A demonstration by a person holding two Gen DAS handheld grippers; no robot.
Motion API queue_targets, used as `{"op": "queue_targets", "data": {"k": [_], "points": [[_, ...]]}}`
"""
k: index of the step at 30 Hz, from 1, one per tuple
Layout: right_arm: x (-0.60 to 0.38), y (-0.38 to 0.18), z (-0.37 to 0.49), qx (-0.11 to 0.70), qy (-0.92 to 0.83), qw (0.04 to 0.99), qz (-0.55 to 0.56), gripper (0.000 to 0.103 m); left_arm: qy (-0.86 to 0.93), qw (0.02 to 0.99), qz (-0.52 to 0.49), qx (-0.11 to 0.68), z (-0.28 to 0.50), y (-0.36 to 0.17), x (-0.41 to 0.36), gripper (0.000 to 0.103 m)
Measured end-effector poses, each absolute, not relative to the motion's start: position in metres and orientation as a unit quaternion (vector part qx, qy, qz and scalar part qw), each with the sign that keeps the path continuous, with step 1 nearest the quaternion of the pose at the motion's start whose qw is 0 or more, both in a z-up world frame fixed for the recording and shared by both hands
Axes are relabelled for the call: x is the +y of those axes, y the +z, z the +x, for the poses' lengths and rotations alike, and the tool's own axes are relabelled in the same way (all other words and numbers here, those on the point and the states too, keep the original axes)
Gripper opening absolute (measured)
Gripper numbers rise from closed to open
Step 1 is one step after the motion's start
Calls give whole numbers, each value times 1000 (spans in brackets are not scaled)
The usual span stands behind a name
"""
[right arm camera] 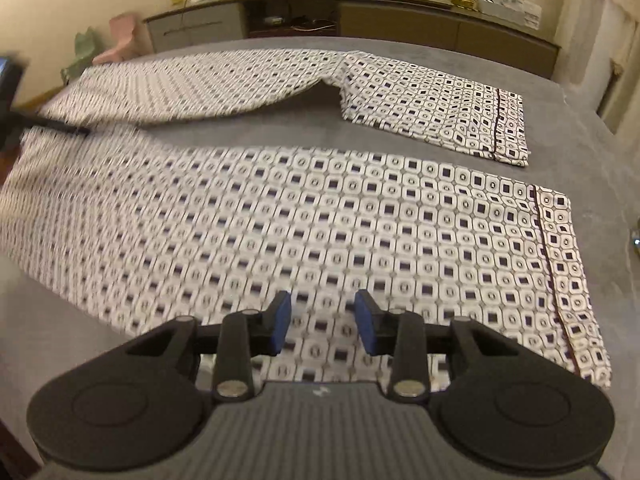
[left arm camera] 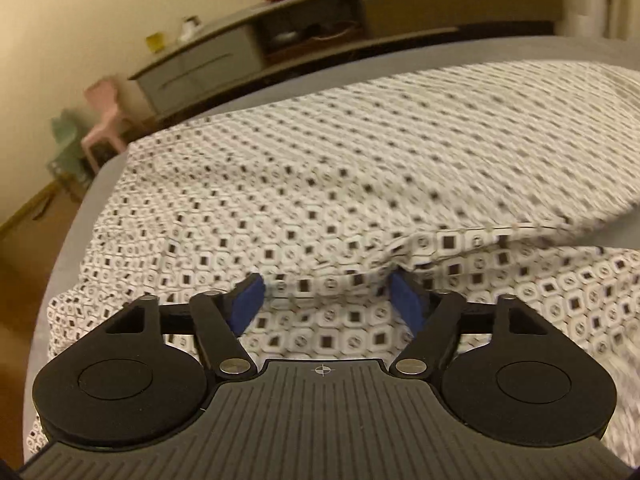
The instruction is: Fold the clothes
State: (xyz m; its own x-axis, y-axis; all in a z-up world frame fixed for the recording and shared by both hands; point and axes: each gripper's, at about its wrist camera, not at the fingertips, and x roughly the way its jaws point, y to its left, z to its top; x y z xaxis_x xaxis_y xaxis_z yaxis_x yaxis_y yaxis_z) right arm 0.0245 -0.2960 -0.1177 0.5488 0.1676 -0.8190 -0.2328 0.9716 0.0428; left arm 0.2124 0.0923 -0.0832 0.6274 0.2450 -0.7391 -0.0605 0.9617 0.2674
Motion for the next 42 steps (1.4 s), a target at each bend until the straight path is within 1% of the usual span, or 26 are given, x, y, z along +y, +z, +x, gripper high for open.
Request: {"op": "queue_targets", "data": {"k": [3,4,5,6,8,10,11,12,16,18,21,22,23,27,28,29,30,31,32,34,35,37,39,40,41,42], "points": [[-296,-114,2,470,120,873,-40,39,106,892,99,428,230,-85,98,67],[-300,-112,-2,475,123,871,-37,40,106,890,89,434,233,-83,101,65],[-303,-110,-2,478,123,869,-28,39,104,888,74,442,234,-81,105,59],[-306,-108,-2,480,122,869,-18,38,103,890,57,440,227,-76,110,56],[-321,-95,0,459,98,883,6,38,99,896,38,432,211,-66,123,57],[-341,-85,15,442,56,895,4,41,95,902,35,421,191,-58,137,57],[-351,-84,26,441,35,897,-3,45,103,901,39,420,179,-55,149,57],[-362,-87,38,451,21,892,4,46,112,900,44,420,168,-53,162,57],[-395,-100,82,480,-17,876,27,43,185,886,16,425,130,-52,250,57],[-397,-106,98,482,-24,875,25,46,216,876,-12,431,112,-54,294,57],[-390,-109,118,469,-15,883,13,47,236,860,-61,448,87,-67,336,57],[-388,-110,125,463,-11,886,9,47,236,854,-72,457,81,-74,345,61],[-386,-111,131,457,-7,890,5,47,234,859,-83,447,73,-78,350,65],[-394,-116,148,432,-19,901,12,56,255,856,-93,440,62,-77,357,72],[-401,-113,145,433,-27,901,20,55,259,855,-98,439,61,-77,359,72],[-407,-111,142,433,-35,900,27,46,266,853,-99,439,59,-76,358,70],[-414,-109,138,433,-42,900,35,34,270,851,-101,439,58,-74,355,61],[-425,-104,129,432,-50,898,64,33,269,853,-105,435,56,-71,353,59],[-437,-97,117,424,-49,899,101,36,259,859,-111,428,54,-67,348,59],[-453,-87,92,412,-24,897,161,36,240,869,-105,419,57,-64,339,61],[-455,-87,82,414,-8,894,173,36,230,874,-102,415,59,-63,335,62],[-453,-95,73,443,2,882,160,36,226,868,-80,434,66,-71,330,62],[-448,-103,69,471,11,872,135,34,225,865,-62,444,69,-76,327,70],[-445,-104,65,473,14,874,110,32,226,866,-56,444,69,-76,328,71],[-441,-103,61,480,15,873,84,31,227,864,-59,445,67,-77,332,75],[-437,-103,56,485,16,872,58,32,228,863,-63,447,64,-77,335,76]]}}
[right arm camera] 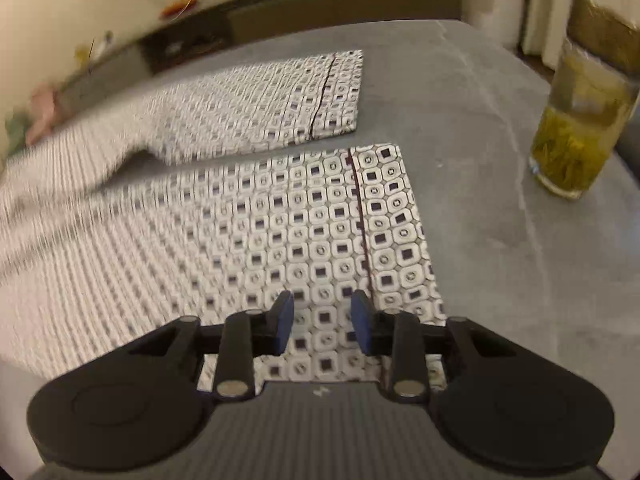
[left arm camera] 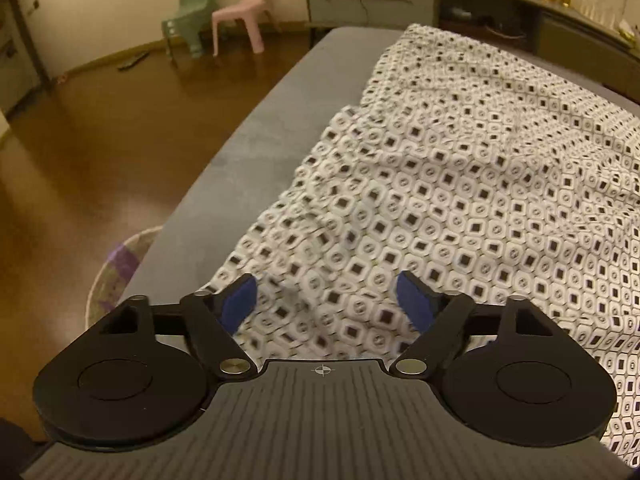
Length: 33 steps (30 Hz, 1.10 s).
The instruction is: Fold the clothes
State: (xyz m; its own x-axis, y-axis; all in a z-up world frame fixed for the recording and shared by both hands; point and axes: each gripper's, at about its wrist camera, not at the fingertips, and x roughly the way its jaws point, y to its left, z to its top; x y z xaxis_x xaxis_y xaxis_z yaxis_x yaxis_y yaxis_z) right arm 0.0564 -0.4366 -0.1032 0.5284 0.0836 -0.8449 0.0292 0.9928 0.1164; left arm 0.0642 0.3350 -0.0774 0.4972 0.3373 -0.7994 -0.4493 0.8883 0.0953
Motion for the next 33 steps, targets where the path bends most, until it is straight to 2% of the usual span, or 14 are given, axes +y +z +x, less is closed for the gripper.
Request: {"op": "queue_targets", "data": {"k": [4,5,6,9,13,16,18,20,25,28,30,33], "points": [[-425,-99,38,507,7,862,-17,32,247,860,-31,446,54,-75,338,74],[-424,-96,34,503,-13,864,-31,32,251,862,-27,439,52,-71,336,64],[-423,-92,31,498,-32,865,-45,33,254,865,-23,432,50,-66,334,60],[-419,-75,25,458,-50,886,-42,35,230,886,-48,399,55,-50,324,65],[-409,-70,49,456,-1,890,31,36,166,896,-66,406,108,-46,293,65],[-409,-64,80,450,1,889,88,48,142,894,-41,424,144,-58,271,65],[-409,-60,105,447,-5,888,112,49,140,889,-40,433,149,-69,272,63],[-408,-58,122,457,-9,884,101,49,141,887,-39,439,147,-79,278,69],[-403,-60,97,483,-4,875,42,49,168,883,-50,436,144,-76,301,64],[-415,-62,55,488,-19,871,47,50,152,884,-110,428,156,-71,297,60],[-417,-65,35,506,-19,862,41,50,89,879,-174,435,164,-66,274,56],[-410,-73,25,531,-14,847,11,49,10,890,-85,447,178,-65,190,57]]}}
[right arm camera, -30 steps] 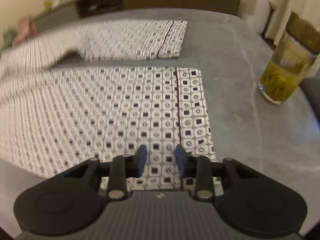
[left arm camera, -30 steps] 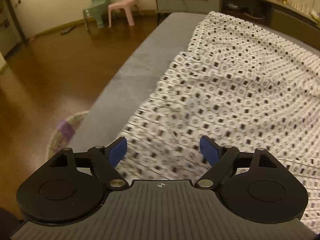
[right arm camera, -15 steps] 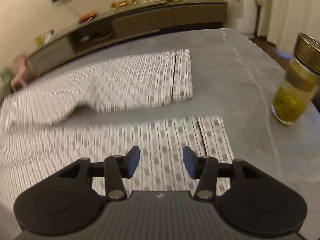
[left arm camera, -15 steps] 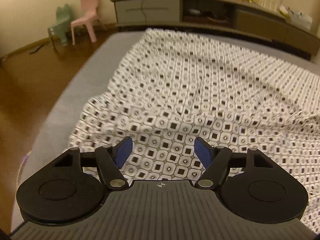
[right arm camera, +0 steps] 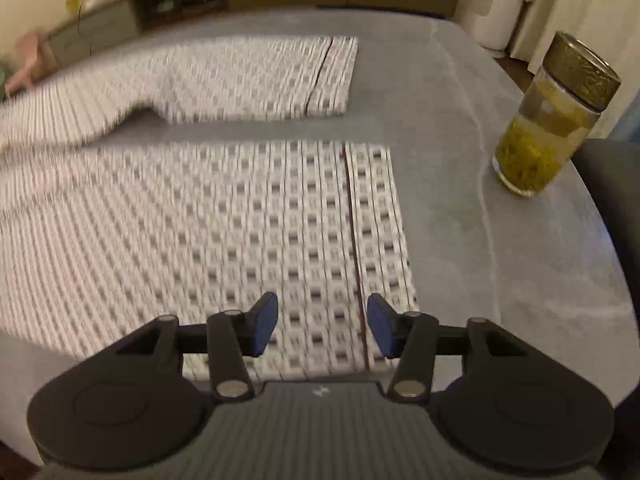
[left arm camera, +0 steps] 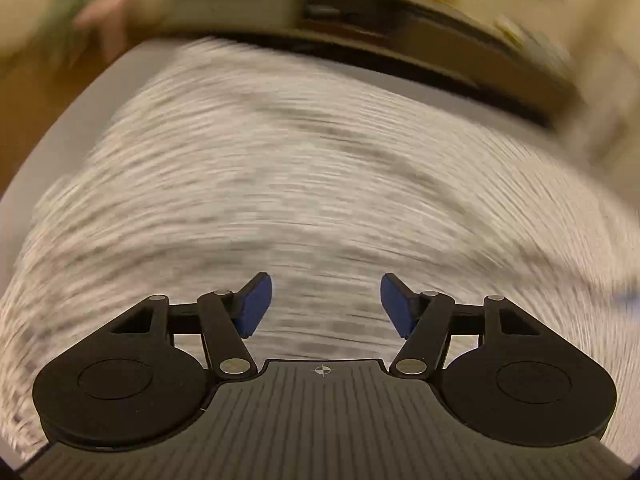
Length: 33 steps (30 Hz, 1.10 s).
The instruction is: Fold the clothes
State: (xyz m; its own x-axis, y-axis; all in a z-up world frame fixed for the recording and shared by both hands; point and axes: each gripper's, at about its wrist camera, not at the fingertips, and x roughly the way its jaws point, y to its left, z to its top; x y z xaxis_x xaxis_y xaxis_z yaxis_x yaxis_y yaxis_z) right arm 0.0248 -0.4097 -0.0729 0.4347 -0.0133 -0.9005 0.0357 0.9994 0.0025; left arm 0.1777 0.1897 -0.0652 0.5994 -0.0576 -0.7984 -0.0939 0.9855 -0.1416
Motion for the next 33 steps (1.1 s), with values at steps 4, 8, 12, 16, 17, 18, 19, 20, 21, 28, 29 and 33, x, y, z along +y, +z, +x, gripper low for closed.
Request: {"op": "queue_targets", "data": {"k": [4,8,12,16,17,18,19,20,21,28,29,33], "points": [[-401,-85,30,559,13,829,3,40,-11,888,12,459,193,-81,121,61],[-410,-90,42,559,9,829,1,45,30,888,-10,458,202,-83,139,69],[-411,-76,51,565,29,825,-13,40,36,883,-70,464,198,-75,161,62],[-407,-21,74,496,59,866,-3,63,28,874,-158,458,194,-59,187,63],[-410,-12,88,479,57,876,7,66,26,874,-176,451,194,-54,193,64],[-413,-7,107,464,51,884,21,71,24,874,-194,445,194,-49,199,65],[-417,-2,127,449,45,892,34,72,27,875,-197,442,195,-45,203,65],[-421,-4,152,442,36,895,51,74,31,876,-199,438,197,-41,207,65],[-425,-6,176,435,27,898,67,74,34,876,-201,437,197,-40,210,65],[-445,-64,318,458,-52,881,105,74,53,880,-193,431,197,-33,231,65],[-448,-74,333,463,-61,877,111,74,53,880,-195,430,198,-33,233,65],[-446,-105,356,473,-57,873,98,62,44,879,-196,431,198,-33,232,65]]}}
